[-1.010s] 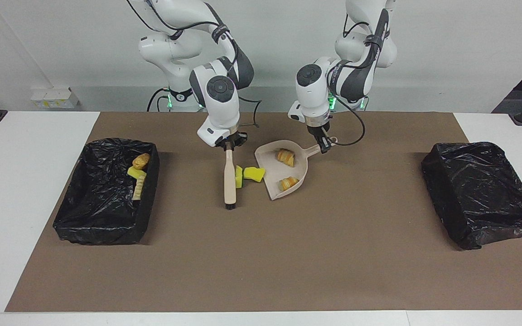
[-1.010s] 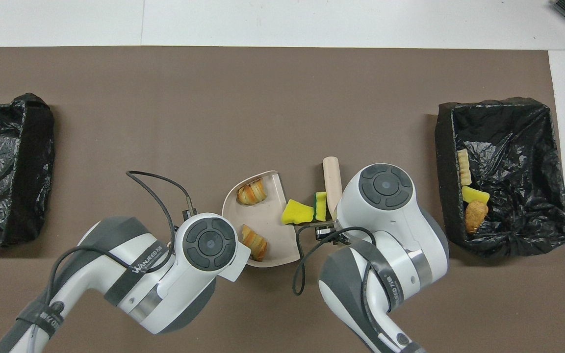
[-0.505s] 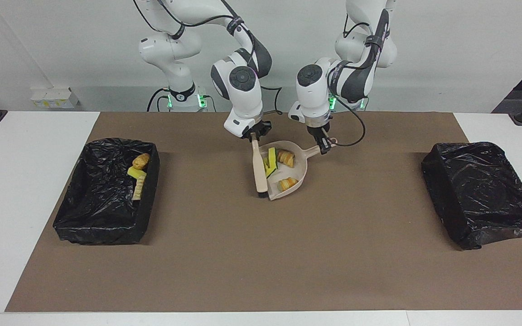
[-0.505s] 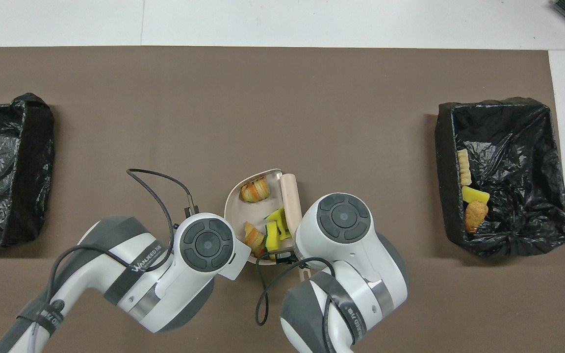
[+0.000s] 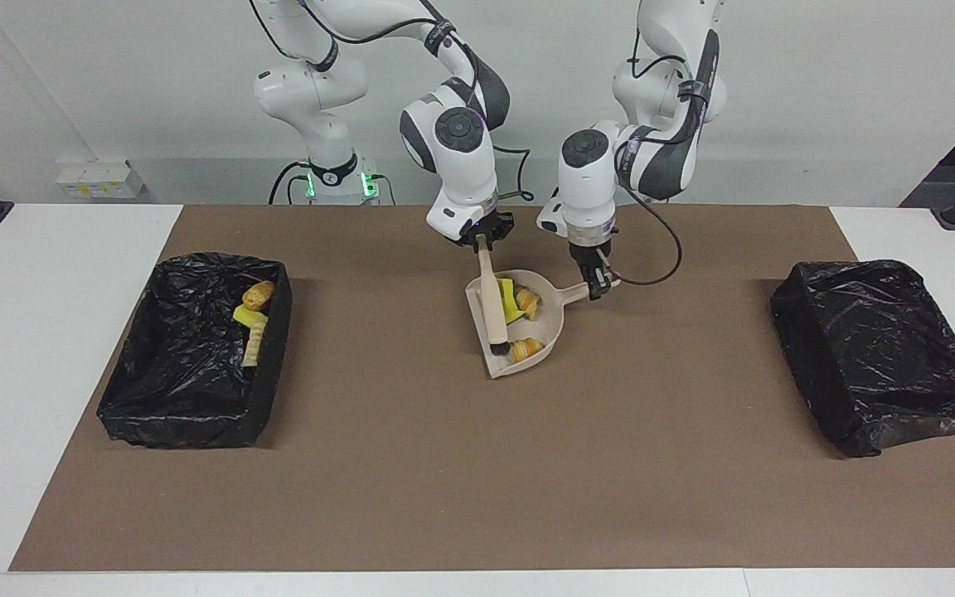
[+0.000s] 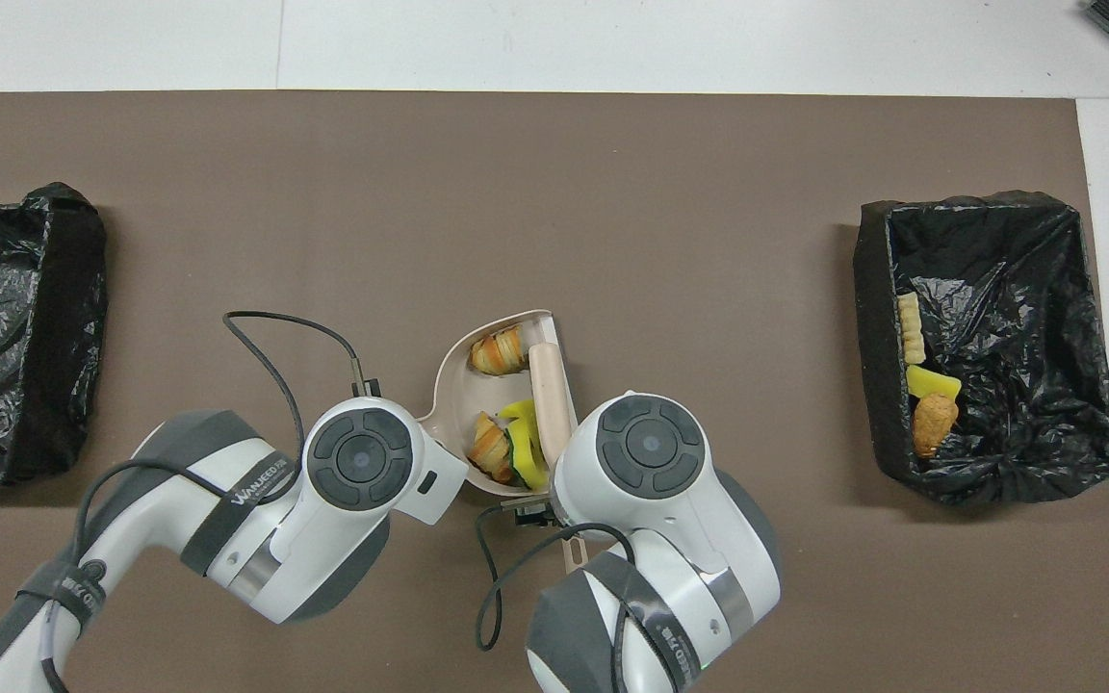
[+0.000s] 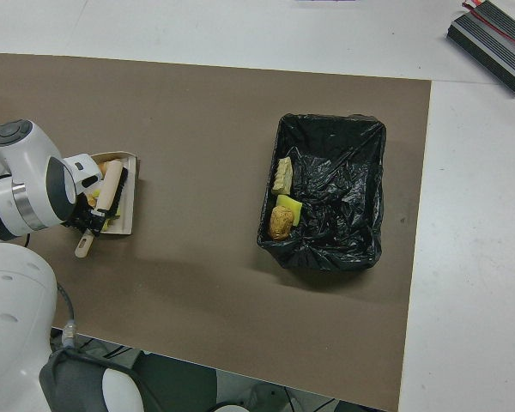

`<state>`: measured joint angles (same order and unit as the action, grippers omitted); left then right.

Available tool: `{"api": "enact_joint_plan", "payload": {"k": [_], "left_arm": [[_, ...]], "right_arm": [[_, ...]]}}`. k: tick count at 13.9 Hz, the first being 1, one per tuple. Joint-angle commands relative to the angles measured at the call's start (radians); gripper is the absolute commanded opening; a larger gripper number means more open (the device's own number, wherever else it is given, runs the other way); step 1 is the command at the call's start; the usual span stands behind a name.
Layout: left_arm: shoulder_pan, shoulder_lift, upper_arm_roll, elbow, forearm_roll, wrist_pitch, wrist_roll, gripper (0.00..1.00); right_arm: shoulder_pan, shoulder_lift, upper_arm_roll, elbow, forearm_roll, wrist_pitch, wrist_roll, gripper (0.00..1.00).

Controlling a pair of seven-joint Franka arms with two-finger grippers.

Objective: Sweep and dump trash in bin
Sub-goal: 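Sweep the yellow sponge pieces into the dustpan with the right gripper's brush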

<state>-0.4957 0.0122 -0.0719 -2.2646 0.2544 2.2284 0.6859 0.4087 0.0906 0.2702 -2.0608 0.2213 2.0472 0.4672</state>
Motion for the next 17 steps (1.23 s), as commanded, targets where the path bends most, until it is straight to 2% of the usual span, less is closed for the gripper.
{"api": "enact_joint_plan", "payload": {"k": [1, 3, 9, 12, 17], "left_arm": [[0.023, -0.011, -0.003, -0.026, 0.009, 0.051, 0.011, 0.00], [0.055, -0.003, -0.003, -0.026, 0.000, 0.057, 0.062, 0.00], [0.071, -0.003, -0.003, -0.029, -0.020, 0.057, 0.103, 0.00], [0.071, -0.002, -0.003, -0.029, -0.020, 0.057, 0.113, 0.00], [0.069, -0.006, -0.003, -0.039, -0.020, 0.057, 0.115, 0.00]], "right_arm": [[0.004, -0.002, 0.000, 0.005, 0.009, -0.001, -0.002, 0.00], [0.004, -0.003, 0.000, 0.005, -0.009, -0.019, -0.002, 0.00], [0.005, -0.025, -0.002, 0.001, -0.132, -0.146, 0.004, 0.00], [0.004, -0.041, -0.002, 0.008, -0.152, -0.166, 0.008, 0.00], [-0.011, -0.049, -0.009, 0.123, -0.160, -0.287, -0.004, 0.00]]}}
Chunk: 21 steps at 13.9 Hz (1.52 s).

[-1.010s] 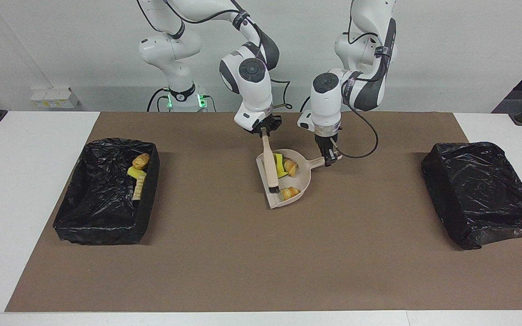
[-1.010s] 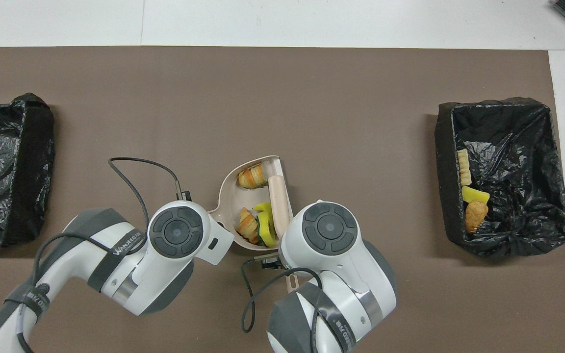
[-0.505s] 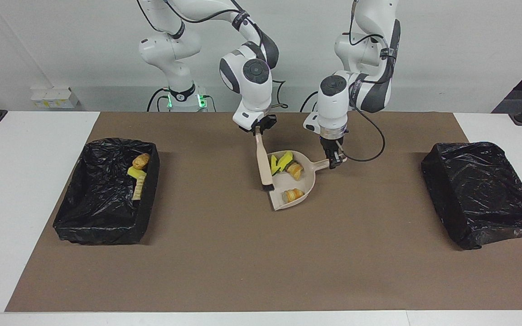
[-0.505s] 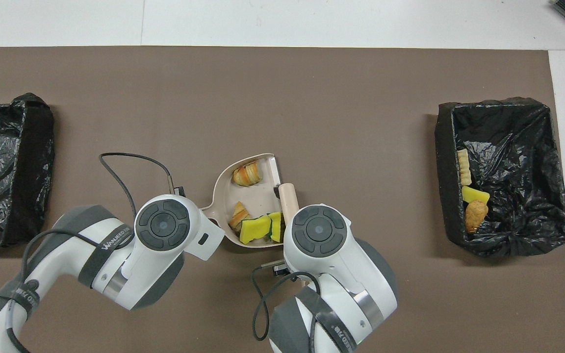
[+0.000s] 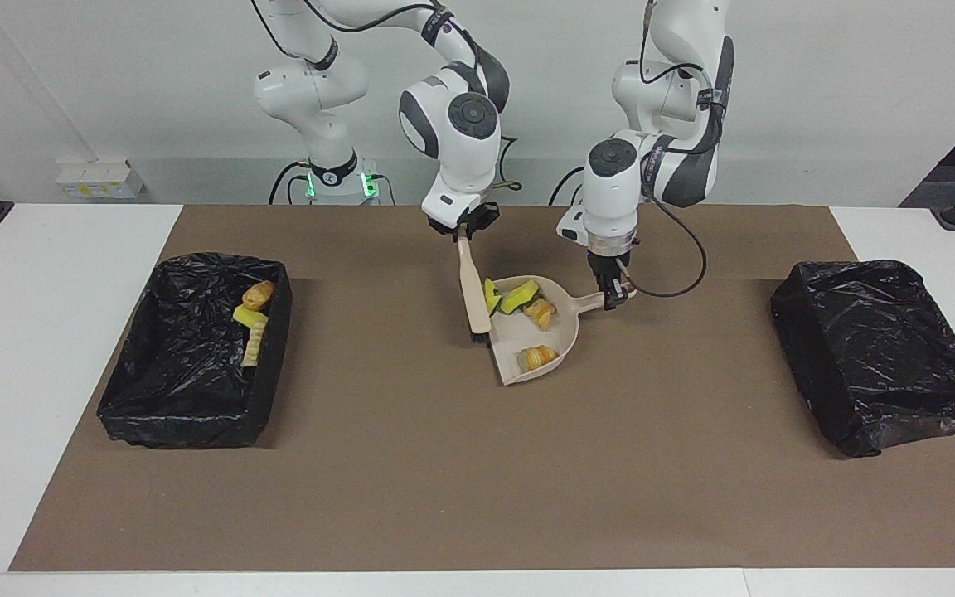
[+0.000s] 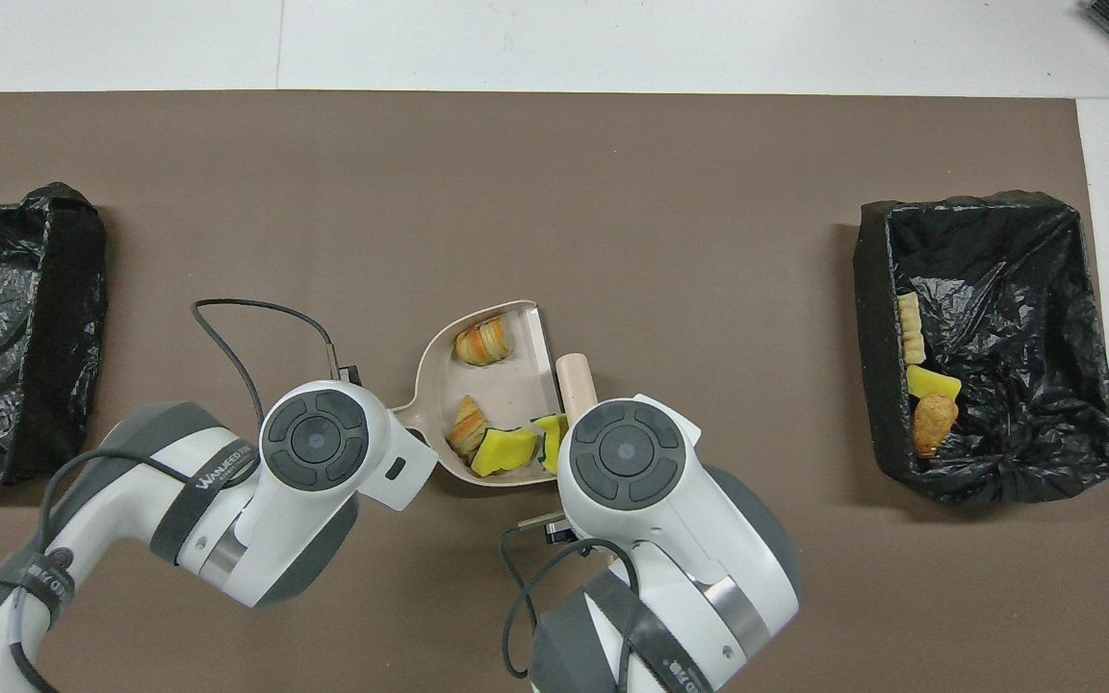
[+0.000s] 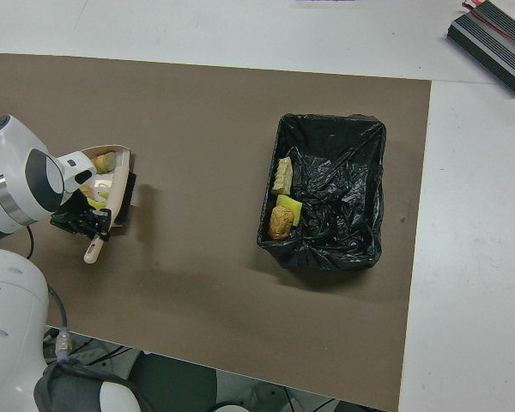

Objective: Sweep and dump trash in bin
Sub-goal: 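Sweep the yellow sponge pieces into the dustpan with the right gripper's brush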

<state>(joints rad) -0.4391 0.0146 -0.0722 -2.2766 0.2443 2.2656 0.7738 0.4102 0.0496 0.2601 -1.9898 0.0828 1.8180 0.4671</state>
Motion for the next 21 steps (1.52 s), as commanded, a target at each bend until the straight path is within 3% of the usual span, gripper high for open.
{"api": "enact_joint_plan", "payload": {"k": [1, 7, 9, 14, 17, 21], "left_arm": [[0.013, -0.008, -0.003, -0.027, -0.010, 0.020, 0.025, 0.00], [0.035, -0.009, -0.003, -0.034, -0.014, 0.023, 0.068, 0.00], [0.065, -0.004, -0.003, -0.034, -0.065, 0.060, 0.120, 0.00], [0.118, 0.015, -0.003, -0.031, -0.238, 0.092, 0.271, 0.00], [0.172, 0.024, -0.003, -0.026, -0.347, 0.107, 0.387, 0.00], [0.252, 0.024, -0.003, 0.011, -0.520, 0.069, 0.562, 0.00]], "right_arm": [[-0.013, -0.008, 0.001, 0.068, -0.023, -0.071, -0.004, 0.00], [-0.016, 0.003, 0.001, 0.109, -0.023, -0.066, -0.002, 0.00], [-0.024, -0.005, -0.001, 0.111, -0.021, -0.068, 0.008, 0.00], [-0.063, -0.014, 0.001, 0.069, -0.005, -0.057, 0.031, 0.00], [-0.057, -0.063, 0.002, -0.016, 0.008, 0.033, 0.063, 0.00], [0.049, -0.068, 0.005, -0.050, 0.048, 0.088, 0.222, 0.00]]}}
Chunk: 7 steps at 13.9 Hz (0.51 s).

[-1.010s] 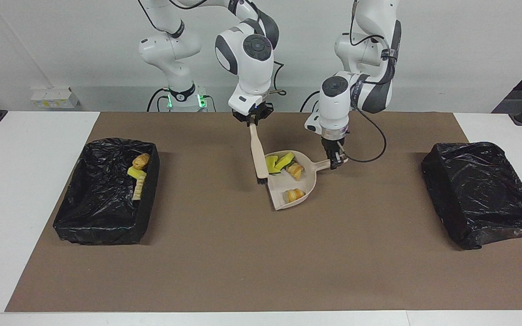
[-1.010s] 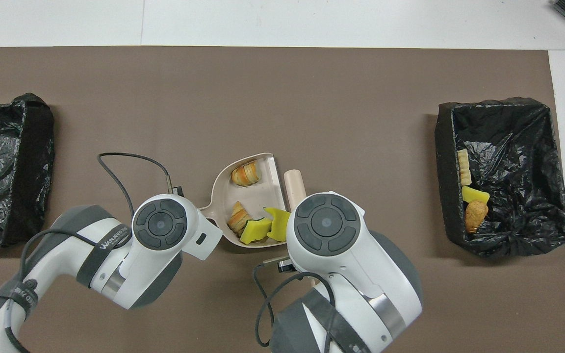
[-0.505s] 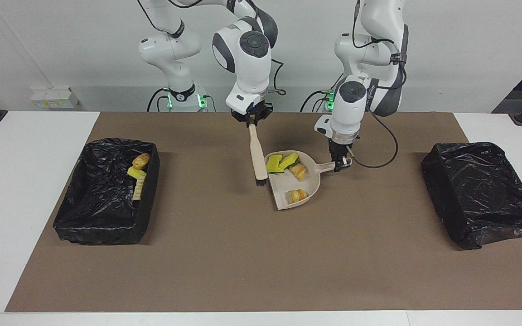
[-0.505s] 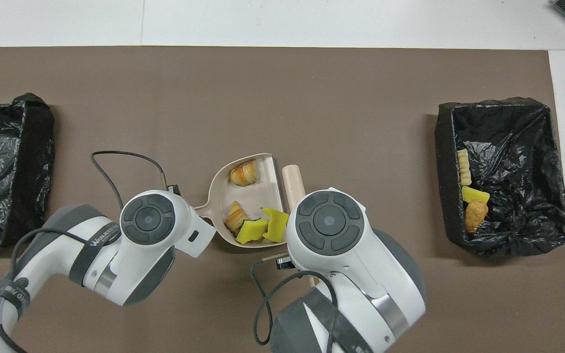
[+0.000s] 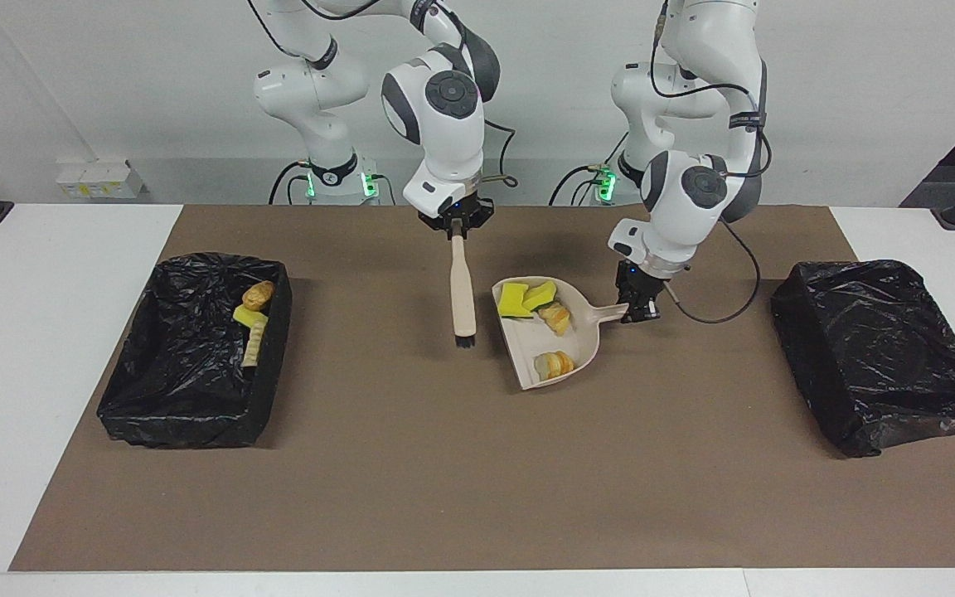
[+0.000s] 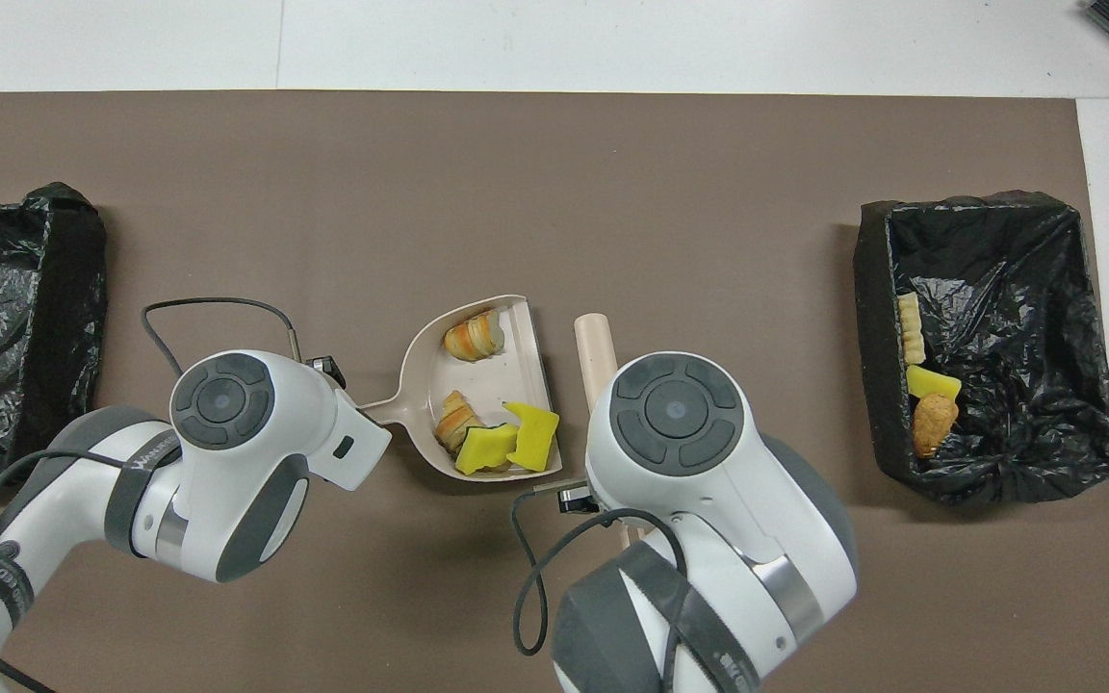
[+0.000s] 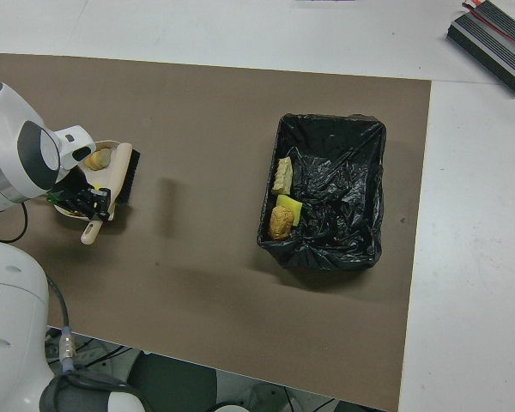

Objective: Sweep and dump trash in bin
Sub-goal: 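Carry the loaded dustpan with the left gripper over the nearer bin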

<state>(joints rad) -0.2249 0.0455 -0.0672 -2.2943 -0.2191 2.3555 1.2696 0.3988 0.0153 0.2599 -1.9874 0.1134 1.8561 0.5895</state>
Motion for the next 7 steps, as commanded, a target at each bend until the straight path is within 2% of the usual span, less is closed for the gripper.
{"api": "enact_joint_plan", "payload": {"k": [1, 4, 7], "left_arm": [[0.061, -0.010, -0.008, 0.067, -0.057, -0.082, 0.070, 0.00], [0.091, 0.004, 0.009, 0.224, -0.049, -0.270, 0.106, 0.00], [0.182, 0.014, 0.009, 0.308, -0.042, -0.361, 0.169, 0.00]], "right_arm": [[0.102, -0.034, 0.006, -0.069, 0.017, 0.095, 0.168, 0.00], [0.191, -0.021, 0.007, -0.093, 0.022, 0.121, 0.263, 0.00], [0.323, 0.044, 0.006, -0.093, 0.043, 0.244, 0.393, 0.00]]}}
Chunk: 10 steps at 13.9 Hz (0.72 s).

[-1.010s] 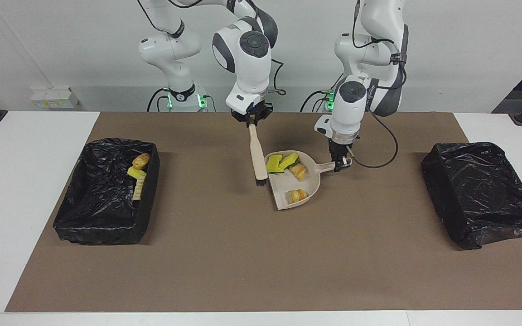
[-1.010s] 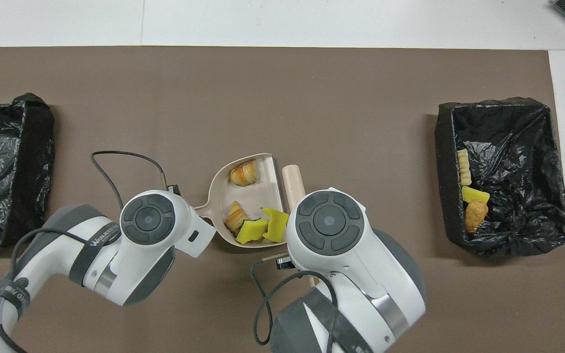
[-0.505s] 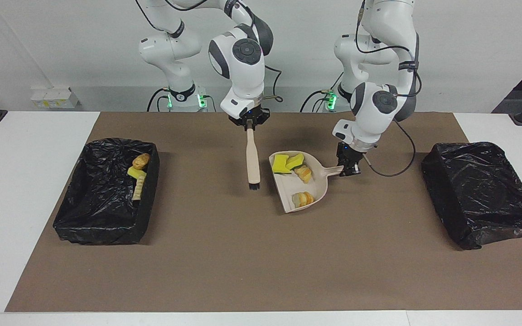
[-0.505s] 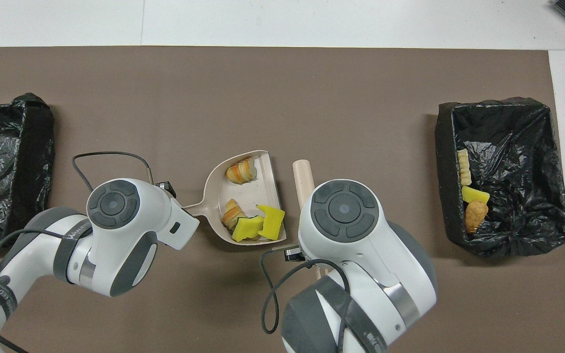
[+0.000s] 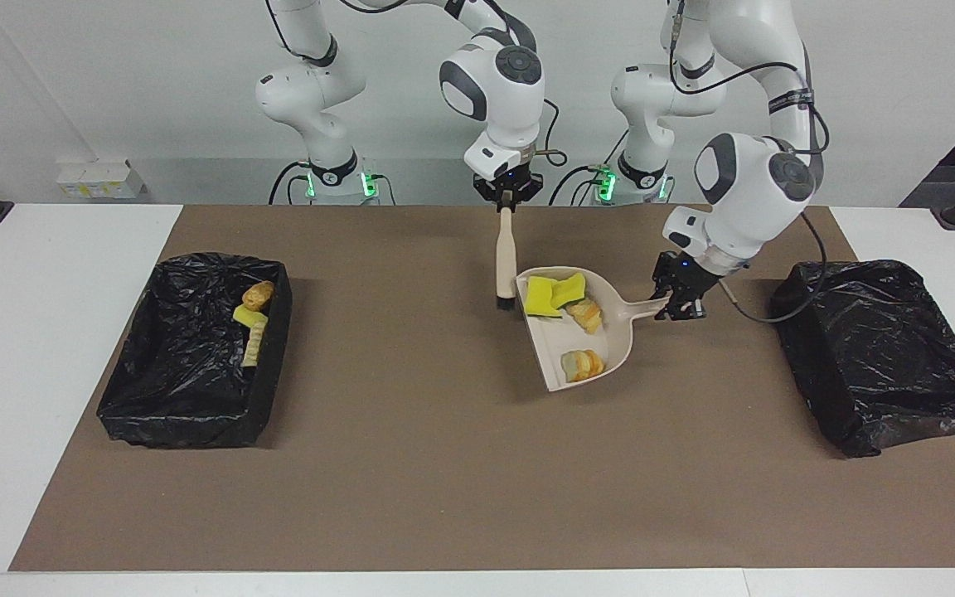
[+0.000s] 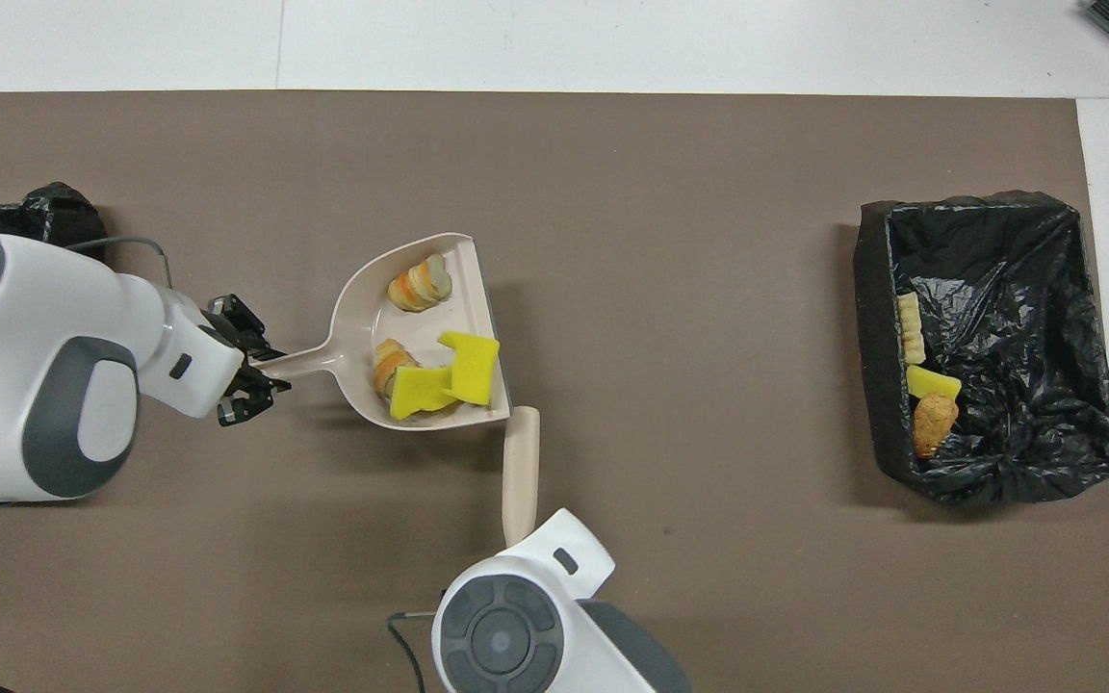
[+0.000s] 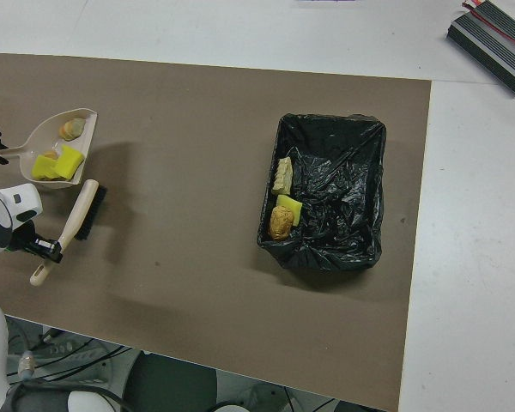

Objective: Sweep and dump trash in bin
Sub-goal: 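Carry the loaded dustpan with the left gripper over the nearer bin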

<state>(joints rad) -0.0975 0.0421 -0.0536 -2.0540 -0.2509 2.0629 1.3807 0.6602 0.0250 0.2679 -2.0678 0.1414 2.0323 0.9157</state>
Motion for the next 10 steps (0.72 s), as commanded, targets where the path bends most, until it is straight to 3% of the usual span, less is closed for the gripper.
{"api": "enact_joint_plan", "payload": {"k": [1, 6, 10], "left_arm": [[0.099, 0.022, -0.005, 0.092, -0.010, -0.098, 0.092, 0.00], [0.267, 0.034, -0.009, 0.109, -0.024, -0.125, 0.270, 0.00], [0.366, 0.139, 0.000, 0.338, 0.021, -0.295, 0.380, 0.00]], "right_arm": [[0.090, 0.059, -0.003, -0.012, 0.015, 0.107, 0.104, 0.00], [0.124, 0.070, -0.001, -0.031, 0.015, 0.128, 0.114, 0.00], [0.127, 0.061, -0.003, -0.066, 0.001, 0.138, 0.077, 0.00]]}}
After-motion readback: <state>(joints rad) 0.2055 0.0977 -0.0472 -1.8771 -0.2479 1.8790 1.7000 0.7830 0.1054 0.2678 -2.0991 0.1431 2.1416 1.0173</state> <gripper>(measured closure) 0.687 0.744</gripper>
